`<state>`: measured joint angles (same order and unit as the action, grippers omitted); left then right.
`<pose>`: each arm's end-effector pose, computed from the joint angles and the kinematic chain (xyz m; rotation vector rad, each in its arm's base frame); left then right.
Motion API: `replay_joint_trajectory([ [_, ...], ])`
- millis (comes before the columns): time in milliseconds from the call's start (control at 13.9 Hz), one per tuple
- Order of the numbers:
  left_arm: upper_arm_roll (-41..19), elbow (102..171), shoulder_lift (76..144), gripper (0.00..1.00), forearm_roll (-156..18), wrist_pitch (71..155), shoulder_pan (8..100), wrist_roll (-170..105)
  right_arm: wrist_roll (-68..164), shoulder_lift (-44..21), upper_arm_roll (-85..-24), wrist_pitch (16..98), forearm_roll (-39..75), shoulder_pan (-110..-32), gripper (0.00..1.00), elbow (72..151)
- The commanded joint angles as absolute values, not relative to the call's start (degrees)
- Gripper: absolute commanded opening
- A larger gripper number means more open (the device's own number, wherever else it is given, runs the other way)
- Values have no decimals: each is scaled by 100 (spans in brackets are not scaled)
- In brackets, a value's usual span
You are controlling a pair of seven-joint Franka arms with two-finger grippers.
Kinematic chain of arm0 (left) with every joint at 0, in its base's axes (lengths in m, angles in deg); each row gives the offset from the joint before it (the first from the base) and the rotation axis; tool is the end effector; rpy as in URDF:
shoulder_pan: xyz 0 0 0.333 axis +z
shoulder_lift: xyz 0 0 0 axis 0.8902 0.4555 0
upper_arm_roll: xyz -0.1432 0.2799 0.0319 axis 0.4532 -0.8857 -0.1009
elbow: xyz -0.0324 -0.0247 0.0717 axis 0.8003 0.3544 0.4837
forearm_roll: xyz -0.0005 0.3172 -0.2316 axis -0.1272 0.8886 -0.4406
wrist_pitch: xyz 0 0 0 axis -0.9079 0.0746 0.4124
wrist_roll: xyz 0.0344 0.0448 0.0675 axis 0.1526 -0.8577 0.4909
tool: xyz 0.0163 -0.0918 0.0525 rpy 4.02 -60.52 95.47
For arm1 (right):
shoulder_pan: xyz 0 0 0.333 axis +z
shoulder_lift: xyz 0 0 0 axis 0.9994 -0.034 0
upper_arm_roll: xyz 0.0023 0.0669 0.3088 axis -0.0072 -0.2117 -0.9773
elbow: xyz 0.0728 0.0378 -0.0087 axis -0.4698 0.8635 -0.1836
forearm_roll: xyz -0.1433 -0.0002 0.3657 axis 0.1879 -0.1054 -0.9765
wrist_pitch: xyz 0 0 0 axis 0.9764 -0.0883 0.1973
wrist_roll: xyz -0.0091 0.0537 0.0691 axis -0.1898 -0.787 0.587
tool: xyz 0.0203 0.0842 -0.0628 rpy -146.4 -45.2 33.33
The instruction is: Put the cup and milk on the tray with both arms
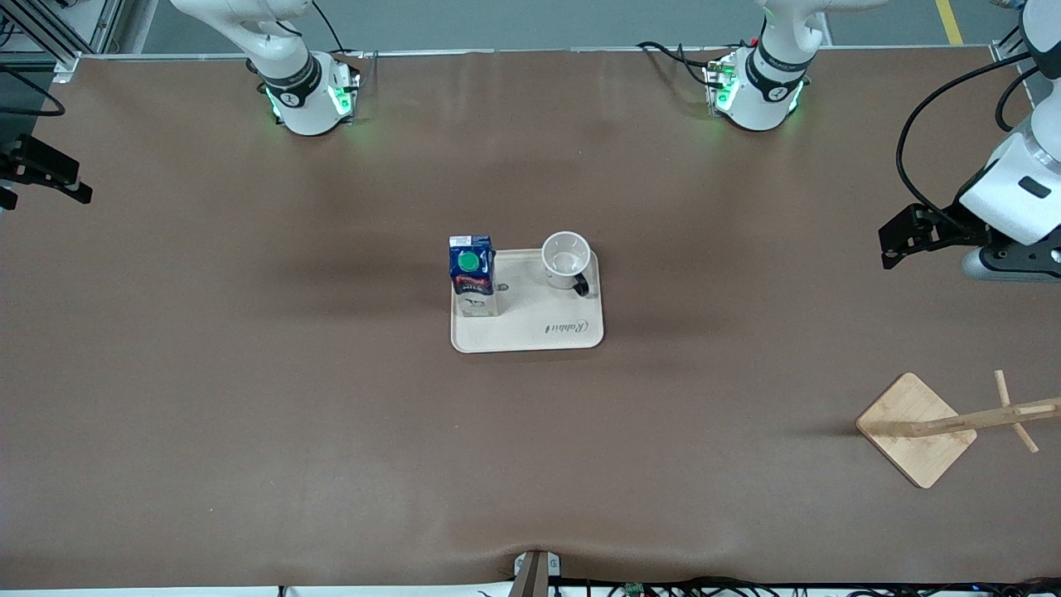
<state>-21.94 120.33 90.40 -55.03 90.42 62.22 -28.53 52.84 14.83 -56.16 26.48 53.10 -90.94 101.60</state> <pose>0.5915 -0.0682 0.6239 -3.0703 0.1440 -0.1297 0.5277 -0.0597 0.6507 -3.0975 -0.0894 0.0312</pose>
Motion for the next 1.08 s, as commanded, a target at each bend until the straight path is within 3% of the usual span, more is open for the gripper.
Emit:
replay_joint_trajectory([
  [0,-2197,12034,8966,100,-5574,8974,6237,-2862,5327,1504,-5665,2646,5183,-9210,100,10179],
  [1009,-2144,12025,8913,100,-5583,8913,6194,-3135,5327,1504,-5665,2646,5183,-9210,100,10187],
])
